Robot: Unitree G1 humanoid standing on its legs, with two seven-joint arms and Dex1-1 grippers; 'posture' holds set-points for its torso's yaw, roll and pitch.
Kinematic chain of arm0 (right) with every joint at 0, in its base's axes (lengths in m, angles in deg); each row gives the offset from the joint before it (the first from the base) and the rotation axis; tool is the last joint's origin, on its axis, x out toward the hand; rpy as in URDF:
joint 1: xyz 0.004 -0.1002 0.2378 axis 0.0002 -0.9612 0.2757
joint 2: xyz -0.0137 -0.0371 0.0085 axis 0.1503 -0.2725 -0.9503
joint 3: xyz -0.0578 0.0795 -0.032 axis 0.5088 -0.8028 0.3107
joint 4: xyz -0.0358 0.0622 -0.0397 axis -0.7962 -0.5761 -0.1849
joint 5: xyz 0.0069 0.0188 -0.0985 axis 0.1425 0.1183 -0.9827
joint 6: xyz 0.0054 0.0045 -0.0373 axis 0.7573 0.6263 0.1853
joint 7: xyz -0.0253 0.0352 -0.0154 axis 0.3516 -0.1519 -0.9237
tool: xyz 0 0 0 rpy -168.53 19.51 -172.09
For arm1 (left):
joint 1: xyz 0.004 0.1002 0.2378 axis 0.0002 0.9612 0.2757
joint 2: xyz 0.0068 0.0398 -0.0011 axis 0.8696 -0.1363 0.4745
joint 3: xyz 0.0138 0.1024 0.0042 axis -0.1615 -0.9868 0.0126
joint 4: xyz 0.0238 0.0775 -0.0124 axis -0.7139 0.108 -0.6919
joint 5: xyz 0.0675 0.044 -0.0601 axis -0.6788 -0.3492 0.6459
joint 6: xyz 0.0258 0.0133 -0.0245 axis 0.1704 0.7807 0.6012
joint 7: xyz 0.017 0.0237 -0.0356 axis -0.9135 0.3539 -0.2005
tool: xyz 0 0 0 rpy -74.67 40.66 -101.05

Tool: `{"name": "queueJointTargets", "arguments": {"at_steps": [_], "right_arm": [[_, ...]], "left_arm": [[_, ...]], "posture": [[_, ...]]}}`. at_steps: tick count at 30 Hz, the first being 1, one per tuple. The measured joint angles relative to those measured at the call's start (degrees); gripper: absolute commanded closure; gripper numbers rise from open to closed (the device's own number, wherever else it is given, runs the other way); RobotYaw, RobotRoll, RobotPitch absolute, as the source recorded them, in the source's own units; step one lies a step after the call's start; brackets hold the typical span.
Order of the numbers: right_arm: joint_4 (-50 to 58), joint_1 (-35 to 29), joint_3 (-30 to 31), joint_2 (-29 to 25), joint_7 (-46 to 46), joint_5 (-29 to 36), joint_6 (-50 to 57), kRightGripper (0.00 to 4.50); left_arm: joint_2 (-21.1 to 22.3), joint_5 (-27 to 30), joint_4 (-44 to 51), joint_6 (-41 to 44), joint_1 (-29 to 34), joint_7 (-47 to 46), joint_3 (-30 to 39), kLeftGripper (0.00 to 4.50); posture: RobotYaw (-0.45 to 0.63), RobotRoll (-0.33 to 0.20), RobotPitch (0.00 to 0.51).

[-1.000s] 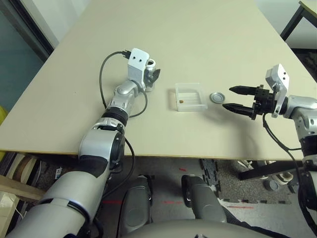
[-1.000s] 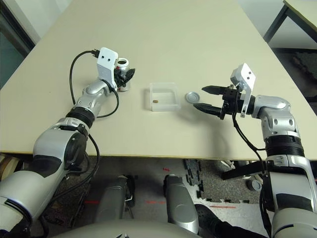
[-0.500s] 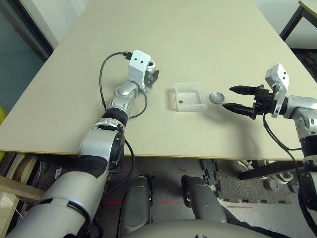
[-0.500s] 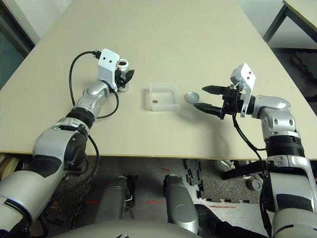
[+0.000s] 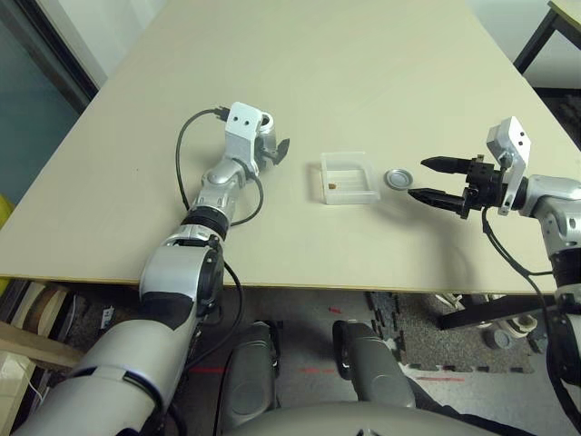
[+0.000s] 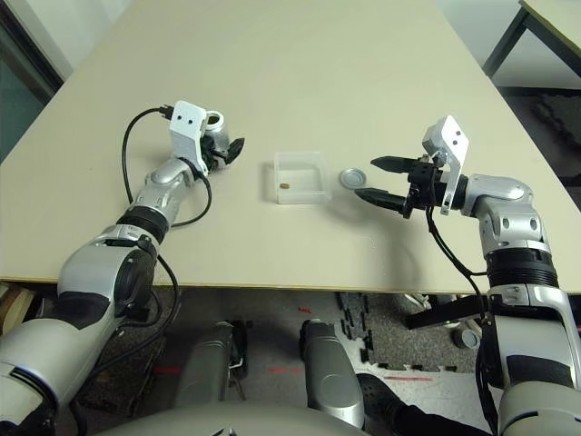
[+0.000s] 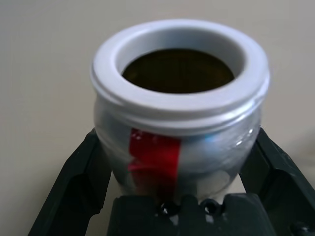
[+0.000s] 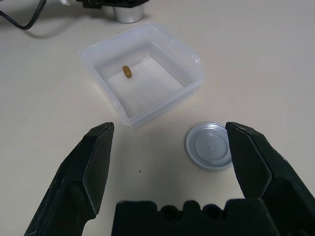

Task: Pour the medicine from the bottle into the box.

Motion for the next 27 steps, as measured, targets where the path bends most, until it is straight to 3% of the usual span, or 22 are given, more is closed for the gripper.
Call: {"name": "queueJointTargets", "arguments": {"at_steps": [15,27], "right_arm": [[-1.99,0.56,0.01,0.16,-0.06,-0.05,-1.14,0.0],[-2.97,1.84,0.03,0.22,0.01,-0.2,-2.0,0.0]], "left_arm": [[2.78,5.08,13.52,4.14,9.55,9.19,1.36,0.02],[10.38,12.24,40.43,22.49,22.89,18.33,1.52,0.02]], "posture": [[-0.12,0.0,0.154],[-0.12,0.0,0.16]]}}
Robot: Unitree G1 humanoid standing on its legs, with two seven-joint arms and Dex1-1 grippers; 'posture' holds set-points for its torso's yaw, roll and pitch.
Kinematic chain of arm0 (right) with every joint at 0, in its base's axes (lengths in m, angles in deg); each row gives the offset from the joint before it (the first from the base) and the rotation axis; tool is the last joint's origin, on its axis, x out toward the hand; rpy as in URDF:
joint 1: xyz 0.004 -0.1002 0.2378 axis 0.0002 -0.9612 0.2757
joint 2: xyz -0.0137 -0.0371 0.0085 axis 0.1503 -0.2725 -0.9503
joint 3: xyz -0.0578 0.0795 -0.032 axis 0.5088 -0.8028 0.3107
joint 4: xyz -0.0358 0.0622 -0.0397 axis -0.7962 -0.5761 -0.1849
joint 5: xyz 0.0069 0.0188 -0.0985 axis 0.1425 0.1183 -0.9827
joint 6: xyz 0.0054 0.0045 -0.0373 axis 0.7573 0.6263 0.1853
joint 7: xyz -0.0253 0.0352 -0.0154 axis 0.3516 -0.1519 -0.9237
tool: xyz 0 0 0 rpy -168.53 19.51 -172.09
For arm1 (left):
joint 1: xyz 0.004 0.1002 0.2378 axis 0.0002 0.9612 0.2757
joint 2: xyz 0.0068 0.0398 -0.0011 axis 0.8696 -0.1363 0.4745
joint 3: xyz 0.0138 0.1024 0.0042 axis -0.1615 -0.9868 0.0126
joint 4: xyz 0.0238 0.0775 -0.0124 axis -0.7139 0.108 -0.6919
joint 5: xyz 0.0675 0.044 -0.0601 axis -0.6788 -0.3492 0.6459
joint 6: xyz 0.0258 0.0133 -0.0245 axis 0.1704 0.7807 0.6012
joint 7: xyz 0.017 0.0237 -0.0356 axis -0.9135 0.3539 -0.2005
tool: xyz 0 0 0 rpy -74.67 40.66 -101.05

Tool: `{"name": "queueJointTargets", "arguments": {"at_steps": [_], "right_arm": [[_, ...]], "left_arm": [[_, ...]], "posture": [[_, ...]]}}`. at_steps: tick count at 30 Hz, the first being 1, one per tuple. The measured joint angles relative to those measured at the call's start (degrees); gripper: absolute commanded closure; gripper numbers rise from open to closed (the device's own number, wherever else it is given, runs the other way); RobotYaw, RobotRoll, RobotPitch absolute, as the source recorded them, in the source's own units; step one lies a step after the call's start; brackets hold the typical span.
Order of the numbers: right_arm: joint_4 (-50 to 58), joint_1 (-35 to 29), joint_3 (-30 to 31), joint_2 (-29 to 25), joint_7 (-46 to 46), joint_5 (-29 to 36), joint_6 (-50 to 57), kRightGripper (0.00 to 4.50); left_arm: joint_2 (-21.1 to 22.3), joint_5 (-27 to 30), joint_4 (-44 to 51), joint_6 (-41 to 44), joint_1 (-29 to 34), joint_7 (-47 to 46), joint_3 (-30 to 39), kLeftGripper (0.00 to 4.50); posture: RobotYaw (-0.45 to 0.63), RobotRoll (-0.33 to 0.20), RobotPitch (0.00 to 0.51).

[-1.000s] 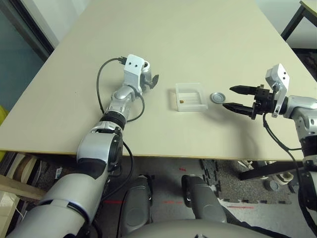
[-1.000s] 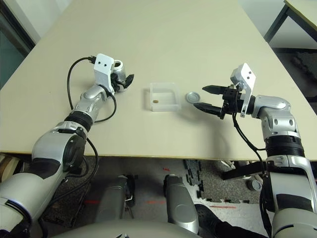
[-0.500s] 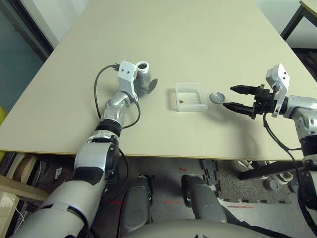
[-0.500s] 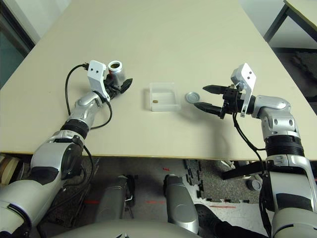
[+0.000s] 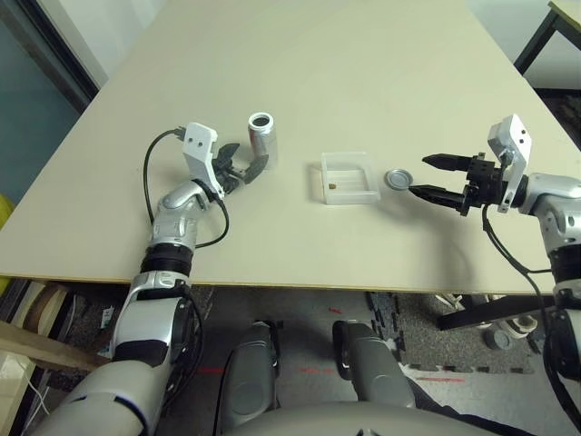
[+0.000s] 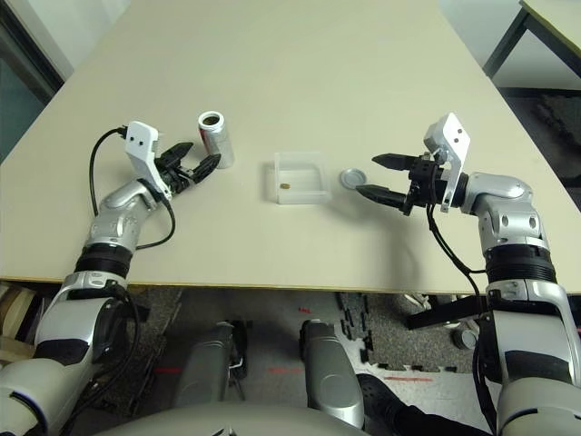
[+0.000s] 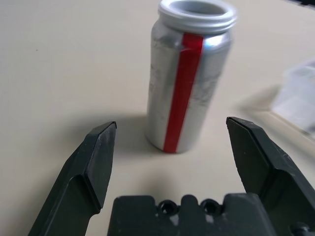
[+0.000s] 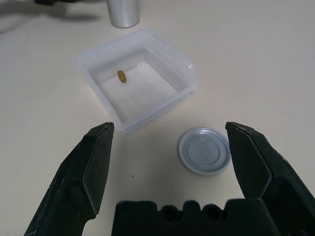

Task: Pour the medicine from the bottle into the box.

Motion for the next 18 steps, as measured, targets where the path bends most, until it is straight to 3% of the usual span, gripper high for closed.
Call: {"name": "queueJointTargets", "arguments": {"at_steps": [4,9,14,18], "right_arm": [[-1.04,0.23,0.0,0.02,-0.01,-0.04,-0.3,0.0],[-1.62,0.24,-0.35,0.1,-0.5,0.17,-0.59,0.0],[-1.67,0.27,-2.29,0.35,-2.55,1.03,-0.76,0.0],[-2.04,0.38,-5.02,0.61,-6.28,2.15,-0.85,0.0]], "left_arm": [[4.66,4.0,8.94,8.05,2.85,2.95,0.63,0.02],[9.56,6.87,11.09,13.85,3.1,1.76,4.16,0.02],[12.15,7.36,7.39,14.31,0.51,-0.97,6.86,0.02],[14.79,6.15,-1.75,10.98,-2.99,-4.05,8.11,0.02]], "posture": [[-0.11,0.0,0.16],[-0.11,0.0,0.162],[-0.11,0.0,0.166],[-0.12,0.0,0.171]]}}
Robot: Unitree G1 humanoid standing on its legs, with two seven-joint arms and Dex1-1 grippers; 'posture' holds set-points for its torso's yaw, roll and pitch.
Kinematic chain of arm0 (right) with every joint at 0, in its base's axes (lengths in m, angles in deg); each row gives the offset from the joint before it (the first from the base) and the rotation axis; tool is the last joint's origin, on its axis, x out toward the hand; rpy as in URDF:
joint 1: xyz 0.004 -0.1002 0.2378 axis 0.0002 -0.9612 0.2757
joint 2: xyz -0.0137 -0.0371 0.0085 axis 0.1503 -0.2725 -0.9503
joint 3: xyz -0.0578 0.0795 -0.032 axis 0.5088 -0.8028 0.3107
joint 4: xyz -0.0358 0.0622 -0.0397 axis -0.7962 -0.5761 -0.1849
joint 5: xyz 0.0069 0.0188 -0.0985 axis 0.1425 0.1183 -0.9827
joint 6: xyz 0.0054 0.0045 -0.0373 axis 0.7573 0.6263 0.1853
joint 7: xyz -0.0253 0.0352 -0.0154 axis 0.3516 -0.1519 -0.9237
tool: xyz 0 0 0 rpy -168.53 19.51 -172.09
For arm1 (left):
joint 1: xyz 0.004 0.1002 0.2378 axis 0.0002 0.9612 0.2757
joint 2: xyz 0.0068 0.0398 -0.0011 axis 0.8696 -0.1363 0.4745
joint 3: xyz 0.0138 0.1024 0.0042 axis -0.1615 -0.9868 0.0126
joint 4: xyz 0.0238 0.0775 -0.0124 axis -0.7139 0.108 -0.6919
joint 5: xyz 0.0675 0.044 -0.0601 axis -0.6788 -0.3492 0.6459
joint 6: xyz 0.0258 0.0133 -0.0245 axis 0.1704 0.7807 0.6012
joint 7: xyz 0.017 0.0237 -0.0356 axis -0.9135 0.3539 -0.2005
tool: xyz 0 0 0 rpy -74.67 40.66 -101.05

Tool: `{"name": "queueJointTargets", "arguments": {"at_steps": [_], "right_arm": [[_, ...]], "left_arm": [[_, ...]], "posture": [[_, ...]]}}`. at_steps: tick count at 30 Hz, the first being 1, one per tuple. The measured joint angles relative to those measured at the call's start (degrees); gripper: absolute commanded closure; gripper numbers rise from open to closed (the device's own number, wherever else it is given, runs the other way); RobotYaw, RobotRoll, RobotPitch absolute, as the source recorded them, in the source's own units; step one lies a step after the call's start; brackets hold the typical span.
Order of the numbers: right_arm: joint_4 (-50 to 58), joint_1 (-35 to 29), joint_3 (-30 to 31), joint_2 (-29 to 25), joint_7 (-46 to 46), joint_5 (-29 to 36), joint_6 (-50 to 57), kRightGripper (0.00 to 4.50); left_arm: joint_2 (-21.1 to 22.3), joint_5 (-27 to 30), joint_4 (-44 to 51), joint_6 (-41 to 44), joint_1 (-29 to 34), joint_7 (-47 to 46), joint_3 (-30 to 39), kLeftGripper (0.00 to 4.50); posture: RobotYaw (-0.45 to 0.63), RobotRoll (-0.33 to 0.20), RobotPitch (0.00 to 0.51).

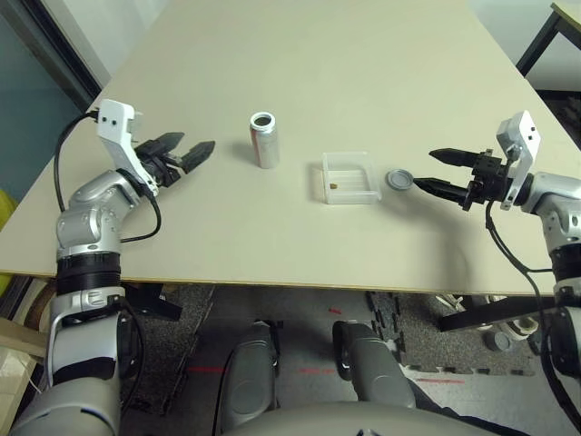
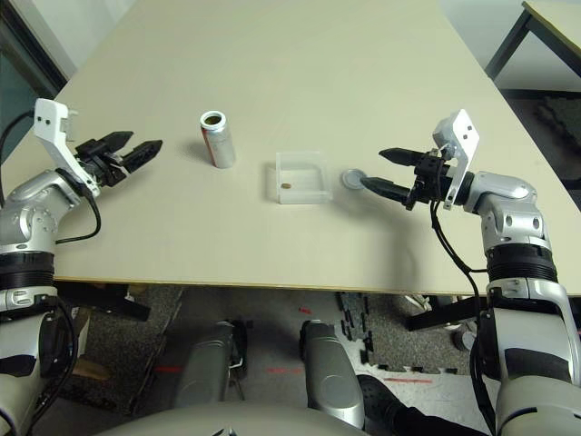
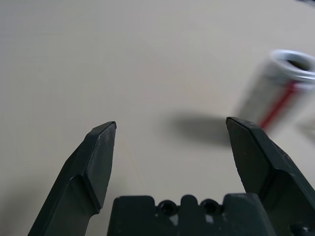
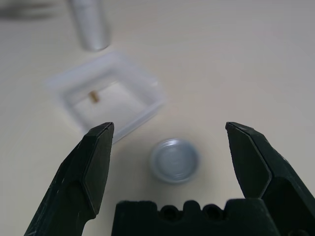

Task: Pour the medicine from the bottle into the box.

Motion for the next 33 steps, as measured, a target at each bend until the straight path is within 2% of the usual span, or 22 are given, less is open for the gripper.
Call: {"name": "queueJointTargets", "arguments": {"at_steps": [7,12,21,33], "right_arm": [[-1.25,0.02,-4.56,-0.06,-5.6,2.0,-0.09,0.0],[-4.06,-0.02,-7.35,-0.48,-11.43,1.87,-1.68,0.0],[-6.96,-0.33,-10.63,-0.55,-19.19,1.68,-4.12,0.0],[-6.97,-1.08,-10.73,-0.29,-20.57,1.89,-5.2,0.0]], "left_arm": [[2.45,-2.55,-16.36,-7.66,-7.66,-3.82,1.1,0.02],[3.42,-3.87,-23.67,-12.27,-11.01,-4.63,1.1,0.02],[3.96,-6.02,-31.21,-16.68,-14.36,-7.17,1.02,0.02],[5.08,-7.33,-34.99,-18.73,-15.4,-8.87,1.03,0.02]], "posture": [[-0.14,0.0,0.18],[-0.15,0.0,0.189],[-0.15,0.0,0.208],[-0.15,0.0,0.215]]}}
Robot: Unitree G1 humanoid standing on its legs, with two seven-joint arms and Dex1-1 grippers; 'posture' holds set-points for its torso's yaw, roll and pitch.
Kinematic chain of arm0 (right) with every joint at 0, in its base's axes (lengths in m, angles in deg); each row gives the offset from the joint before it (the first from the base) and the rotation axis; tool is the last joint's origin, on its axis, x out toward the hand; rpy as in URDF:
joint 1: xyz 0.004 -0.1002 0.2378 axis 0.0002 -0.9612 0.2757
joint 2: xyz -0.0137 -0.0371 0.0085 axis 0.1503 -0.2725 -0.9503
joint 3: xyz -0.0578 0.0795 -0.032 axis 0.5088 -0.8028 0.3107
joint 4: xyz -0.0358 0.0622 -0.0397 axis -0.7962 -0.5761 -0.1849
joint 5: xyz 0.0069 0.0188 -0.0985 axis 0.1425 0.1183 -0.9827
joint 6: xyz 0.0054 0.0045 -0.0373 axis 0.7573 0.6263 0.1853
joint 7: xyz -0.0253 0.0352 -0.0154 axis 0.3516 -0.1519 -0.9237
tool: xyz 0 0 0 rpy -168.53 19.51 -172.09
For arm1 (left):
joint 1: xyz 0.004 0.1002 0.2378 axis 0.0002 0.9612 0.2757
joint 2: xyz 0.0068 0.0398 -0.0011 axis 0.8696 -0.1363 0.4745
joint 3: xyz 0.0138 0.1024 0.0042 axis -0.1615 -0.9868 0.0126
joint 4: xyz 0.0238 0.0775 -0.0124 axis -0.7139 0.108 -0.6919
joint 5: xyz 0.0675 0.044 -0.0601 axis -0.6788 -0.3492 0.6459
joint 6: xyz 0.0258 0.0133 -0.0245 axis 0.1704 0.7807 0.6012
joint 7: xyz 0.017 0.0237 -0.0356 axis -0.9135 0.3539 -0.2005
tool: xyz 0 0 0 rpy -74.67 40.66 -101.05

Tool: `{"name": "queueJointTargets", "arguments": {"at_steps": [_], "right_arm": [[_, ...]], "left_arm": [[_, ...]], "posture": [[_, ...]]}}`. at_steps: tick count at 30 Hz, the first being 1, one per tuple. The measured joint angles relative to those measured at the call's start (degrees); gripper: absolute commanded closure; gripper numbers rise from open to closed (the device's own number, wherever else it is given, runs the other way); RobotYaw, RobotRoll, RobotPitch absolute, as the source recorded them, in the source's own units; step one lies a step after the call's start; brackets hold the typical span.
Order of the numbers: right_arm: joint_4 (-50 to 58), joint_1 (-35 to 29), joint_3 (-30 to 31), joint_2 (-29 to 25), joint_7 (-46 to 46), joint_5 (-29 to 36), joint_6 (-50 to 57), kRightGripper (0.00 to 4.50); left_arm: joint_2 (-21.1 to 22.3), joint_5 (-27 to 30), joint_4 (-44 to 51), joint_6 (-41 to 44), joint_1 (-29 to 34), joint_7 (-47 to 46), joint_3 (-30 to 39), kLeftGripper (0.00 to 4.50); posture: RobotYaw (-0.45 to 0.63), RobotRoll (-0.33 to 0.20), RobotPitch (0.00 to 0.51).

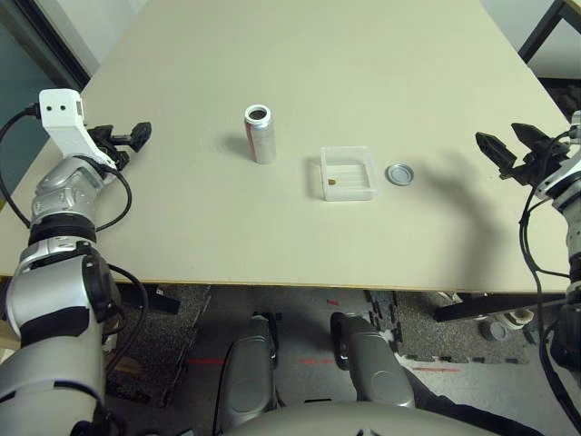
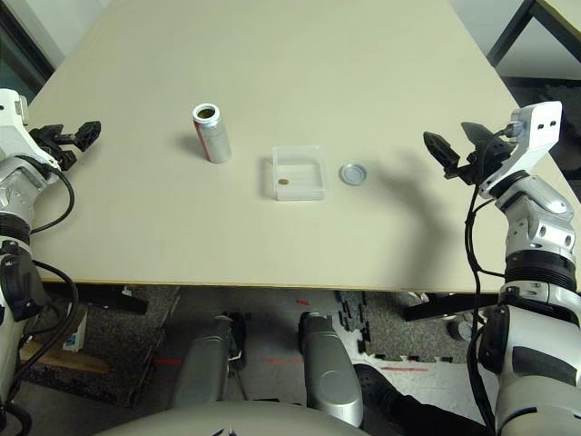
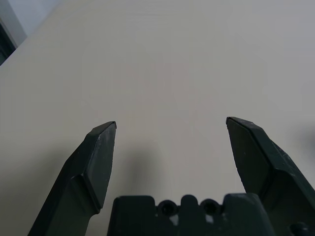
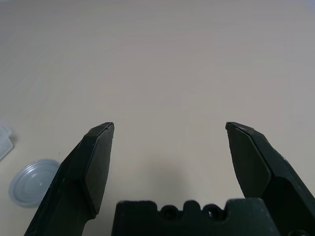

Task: Pour the medicine from the bottle into the box.

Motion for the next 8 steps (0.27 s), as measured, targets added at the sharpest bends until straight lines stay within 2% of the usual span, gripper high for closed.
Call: {"name": "queueJointTargets", "arguments": {"at_steps": [8], "right_arm": [[0.77,-2.12,-0.33,0.13,-0.76,0.46,-0.15,0.0]], "left_arm": [[-0.01,-0.17,-0.39,-0.51,-0.03,-0.34,-0.01,0.02]], "posture": [[-0.18,0.0,0.21]]}}
